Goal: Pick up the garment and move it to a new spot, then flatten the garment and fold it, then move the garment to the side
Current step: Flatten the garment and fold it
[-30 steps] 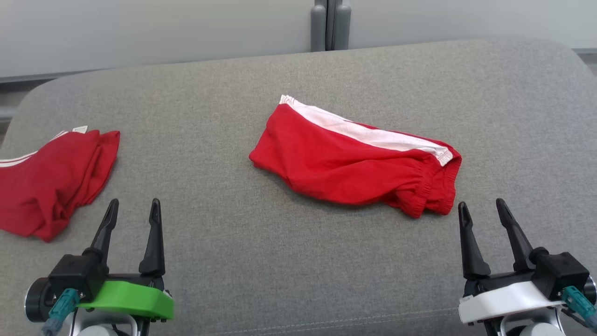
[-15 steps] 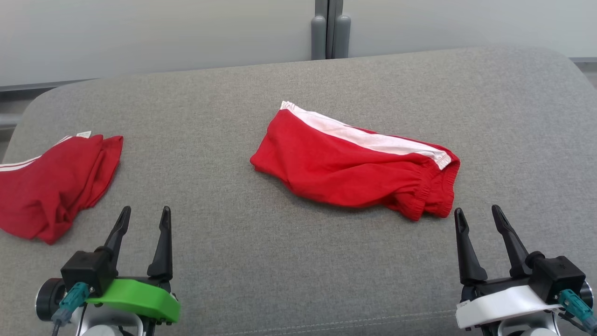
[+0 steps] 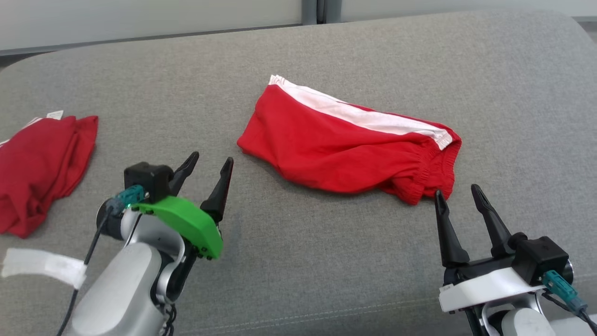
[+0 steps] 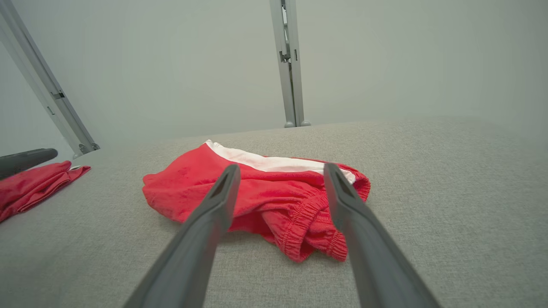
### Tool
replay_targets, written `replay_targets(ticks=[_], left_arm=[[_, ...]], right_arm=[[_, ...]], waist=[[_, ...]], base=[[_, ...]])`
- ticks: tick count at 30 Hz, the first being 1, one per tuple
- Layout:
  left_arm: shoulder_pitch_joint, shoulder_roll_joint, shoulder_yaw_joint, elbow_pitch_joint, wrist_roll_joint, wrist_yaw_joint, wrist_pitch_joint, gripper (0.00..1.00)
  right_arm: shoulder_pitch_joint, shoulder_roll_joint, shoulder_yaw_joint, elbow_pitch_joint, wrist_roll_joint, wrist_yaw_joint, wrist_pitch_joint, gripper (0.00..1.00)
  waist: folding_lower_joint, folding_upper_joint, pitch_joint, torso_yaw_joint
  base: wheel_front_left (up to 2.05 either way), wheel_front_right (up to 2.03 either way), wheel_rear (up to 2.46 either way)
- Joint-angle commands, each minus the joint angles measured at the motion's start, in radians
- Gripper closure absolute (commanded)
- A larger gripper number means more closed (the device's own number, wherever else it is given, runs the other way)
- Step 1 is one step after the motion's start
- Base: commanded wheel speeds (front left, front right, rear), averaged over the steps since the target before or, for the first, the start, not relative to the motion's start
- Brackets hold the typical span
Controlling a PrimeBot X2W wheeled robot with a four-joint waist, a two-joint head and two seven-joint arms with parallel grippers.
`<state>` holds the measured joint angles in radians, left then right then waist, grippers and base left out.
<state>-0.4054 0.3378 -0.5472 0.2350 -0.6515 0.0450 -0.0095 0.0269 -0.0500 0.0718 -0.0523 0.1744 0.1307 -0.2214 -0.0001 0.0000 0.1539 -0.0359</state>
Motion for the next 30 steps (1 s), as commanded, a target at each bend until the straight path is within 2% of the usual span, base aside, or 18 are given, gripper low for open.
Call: replay_targets(ticks=[1,9,16,23,24,25,26,27,29,30], left_arm=[[-0.045,-0.013,-0.003,0.036,-0.018,-0.022,0.017,0.00],[-0.226,-0.067,-0.004,0.295,-0.080,-0.107,0.099,0.00],[-0.333,-0.079,0.014,0.512,-0.115,-0.135,0.121,0.00],[-0.367,-0.116,-0.001,0.648,-0.151,-0.165,0.137,0.00],[-0.371,-0.130,-0.012,0.667,-0.159,-0.170,0.137,0.10],[-0.372,-0.133,-0.013,0.672,-0.167,-0.171,0.130,0.51],[-0.372,-0.133,-0.013,0.672,-0.167,-0.171,0.130,0.51],[-0.377,-0.137,-0.019,0.680,-0.177,-0.175,0.115,1.00],[-0.376,-0.141,-0.019,0.680,-0.184,-0.176,0.099,1.00],[-0.375,-0.141,-0.013,0.680,-0.193,-0.176,0.054,1.00]], right_arm=[[-0.021,-0.001,0.005,0.005,0.008,0.000,-0.006,0.00],[-0.065,0.000,0.032,0.031,0.036,0.000,-0.027,0.00],[-0.092,0.000,0.046,0.054,0.063,0.000,-0.041,0.00],[-0.102,0.000,0.048,0.066,0.081,0.000,-0.044,0.00],[-0.107,0.000,0.048,0.061,0.083,0.000,-0.043,0.00],[-0.108,0.000,0.048,0.058,0.082,0.000,-0.043,0.00],[-0.108,0.000,0.048,0.058,0.082,0.000,-0.043,0.00],[-0.107,0.000,0.047,0.057,0.083,0.000,-0.043,0.00],[-0.106,0.000,0.046,0.056,0.083,0.000,-0.043,0.00],[-0.102,0.000,0.044,0.055,0.082,0.000,-0.043,0.00]], waist=[[0.0001,0.0000,0.051,-0.048],[0.0001,0.0000,0.139,-0.139],[0.0001,0.0000,0.184,-0.187],[0.0001,0.0000,0.185,-0.194],[0.0001,0.0000,0.183,-0.190],[0.0001,0.0000,0.182,-0.187],[0.0001,0.0000,0.182,-0.187],[0.0001,0.0000,0.178,-0.183],[0.0001,0.0000,0.176,-0.180],[0.0001,0.0000,0.171,-0.175]], base=[[0.00,0.00,0.00],[0.00,0.00,0.00],[0.00,0.00,0.00],[0.00,0.00,0.00],[0.00,0.00,0.00],[0.00,0.00,0.00],[0.00,0.00,0.00],[0.00,0.00,0.00],[0.00,0.00,0.00],[0.00,0.00,0.00]])
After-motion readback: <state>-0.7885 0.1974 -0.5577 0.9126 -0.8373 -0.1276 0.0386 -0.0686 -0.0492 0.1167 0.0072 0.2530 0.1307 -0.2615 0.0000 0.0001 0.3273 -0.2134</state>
